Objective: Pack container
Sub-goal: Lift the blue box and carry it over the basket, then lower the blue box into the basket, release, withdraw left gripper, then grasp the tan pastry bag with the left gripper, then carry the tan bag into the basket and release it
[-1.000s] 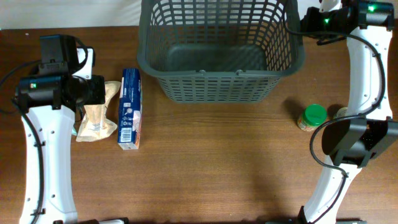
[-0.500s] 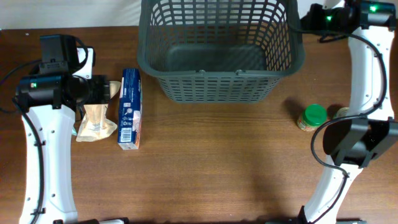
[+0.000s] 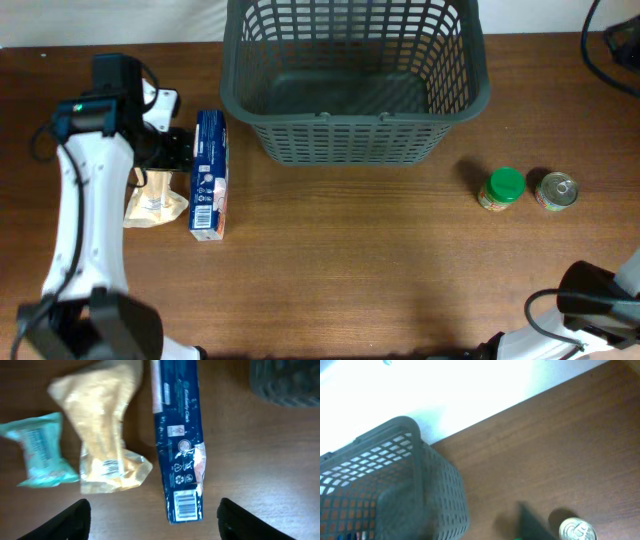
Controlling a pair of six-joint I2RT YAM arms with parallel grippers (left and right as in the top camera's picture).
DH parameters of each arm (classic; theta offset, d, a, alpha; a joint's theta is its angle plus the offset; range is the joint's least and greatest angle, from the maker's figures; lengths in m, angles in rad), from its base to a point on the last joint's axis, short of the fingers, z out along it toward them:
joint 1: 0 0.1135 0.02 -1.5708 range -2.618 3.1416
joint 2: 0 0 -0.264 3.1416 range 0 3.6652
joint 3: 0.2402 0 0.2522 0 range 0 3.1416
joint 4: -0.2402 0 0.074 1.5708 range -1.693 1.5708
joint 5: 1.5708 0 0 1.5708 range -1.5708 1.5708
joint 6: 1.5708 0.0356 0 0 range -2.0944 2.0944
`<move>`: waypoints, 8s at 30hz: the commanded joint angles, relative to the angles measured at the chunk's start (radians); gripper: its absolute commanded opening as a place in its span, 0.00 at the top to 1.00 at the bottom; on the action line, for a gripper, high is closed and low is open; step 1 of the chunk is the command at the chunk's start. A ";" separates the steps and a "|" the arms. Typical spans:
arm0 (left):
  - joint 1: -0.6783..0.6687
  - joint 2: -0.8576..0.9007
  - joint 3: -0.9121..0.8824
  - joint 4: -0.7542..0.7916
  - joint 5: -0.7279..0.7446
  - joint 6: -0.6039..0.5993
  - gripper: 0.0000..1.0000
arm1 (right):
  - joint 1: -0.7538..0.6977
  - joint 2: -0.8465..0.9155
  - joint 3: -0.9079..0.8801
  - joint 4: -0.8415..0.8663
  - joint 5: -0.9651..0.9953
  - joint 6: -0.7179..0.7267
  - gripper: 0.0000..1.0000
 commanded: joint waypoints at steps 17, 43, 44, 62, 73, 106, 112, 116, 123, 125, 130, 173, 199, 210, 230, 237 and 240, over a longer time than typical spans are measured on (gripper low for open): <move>-0.121 0.394 0.012 0.072 -0.092 0.040 0.06 | -0.005 0.015 0.003 -0.009 0.006 -0.002 0.01; 0.013 0.436 0.735 -0.216 -0.080 -0.100 0.98 | -0.005 0.015 0.003 -0.009 0.006 -0.002 0.01; 0.013 0.427 0.820 -0.223 -0.080 -0.061 0.98 | -0.005 0.015 0.003 -0.009 0.006 -0.002 0.01; -0.489 0.376 1.185 0.007 0.234 1.189 0.98 | -0.005 0.015 0.003 -0.009 0.006 -0.002 0.01; -0.489 0.659 1.051 0.230 0.279 1.102 0.98 | -0.005 0.015 0.003 -0.009 0.006 -0.002 0.01; -0.498 0.598 1.130 0.220 0.050 0.394 0.01 | -0.005 0.015 0.003 -0.009 0.006 -0.002 0.01; -0.463 0.441 1.130 -0.187 0.001 0.359 0.01 | -0.005 0.015 0.003 -0.009 0.006 -0.002 0.01; -0.381 0.426 1.127 -0.373 -0.104 0.254 0.01 | -0.005 0.015 0.003 -0.009 0.006 -0.002 0.01; -0.124 0.427 1.106 -0.370 -0.099 -0.130 0.01 | -0.005 0.015 0.003 -0.009 0.006 -0.002 0.01; -0.032 0.427 1.106 -0.367 0.001 -0.154 0.01 | -0.005 0.015 0.003 -0.009 0.006 -0.002 0.01; 0.119 0.427 1.057 -0.391 -0.018 -0.209 0.01 | -0.005 0.015 0.003 -0.009 0.005 -0.002 0.01; 0.195 0.427 -0.107 0.407 -0.072 0.027 0.11 | -0.005 0.015 0.003 -0.009 0.006 -0.002 0.01; 0.201 0.418 -0.066 0.409 -0.072 -0.048 0.98 | -0.005 0.015 0.003 -0.009 0.006 -0.002 0.01; 0.118 0.377 0.744 0.181 0.123 0.140 0.98 | -0.005 0.015 0.003 -0.009 0.006 -0.002 0.01; -0.387 0.471 1.033 0.187 0.539 1.113 0.98 | -0.005 0.015 0.003 -0.009 0.006 -0.002 0.01; -0.515 0.621 1.033 0.219 0.210 0.914 0.99 | -0.005 0.015 0.003 -0.009 0.006 -0.002 0.01; -0.583 0.687 1.033 0.186 0.048 0.893 0.98 | -0.005 0.015 0.003 -0.009 0.006 -0.002 0.01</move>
